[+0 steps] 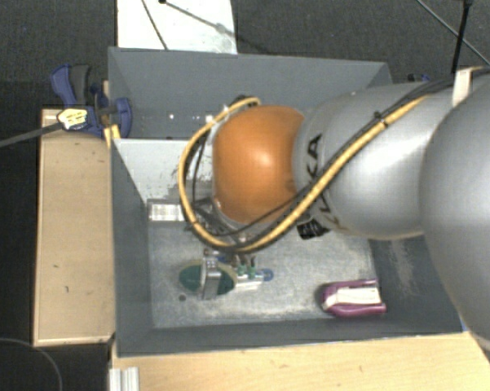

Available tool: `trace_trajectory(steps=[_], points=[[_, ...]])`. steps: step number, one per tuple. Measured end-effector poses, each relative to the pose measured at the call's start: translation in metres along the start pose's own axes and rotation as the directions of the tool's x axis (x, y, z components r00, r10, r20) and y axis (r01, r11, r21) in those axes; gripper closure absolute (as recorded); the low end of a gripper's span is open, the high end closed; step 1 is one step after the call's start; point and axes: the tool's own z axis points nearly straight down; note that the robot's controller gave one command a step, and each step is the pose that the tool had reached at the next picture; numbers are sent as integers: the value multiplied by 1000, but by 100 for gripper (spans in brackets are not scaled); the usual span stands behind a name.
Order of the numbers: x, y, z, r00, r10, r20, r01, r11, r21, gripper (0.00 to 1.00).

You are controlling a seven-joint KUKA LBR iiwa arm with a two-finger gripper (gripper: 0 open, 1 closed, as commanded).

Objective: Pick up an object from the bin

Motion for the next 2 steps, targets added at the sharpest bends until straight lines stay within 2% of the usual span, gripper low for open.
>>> trace_trajectory(steps=[1, 2], points=[[-12, -1, -128, 954, -298, 9, 298, 954, 0, 0], [5, -36, 47, 827, -562, -7, 562, 827, -1, 0]])
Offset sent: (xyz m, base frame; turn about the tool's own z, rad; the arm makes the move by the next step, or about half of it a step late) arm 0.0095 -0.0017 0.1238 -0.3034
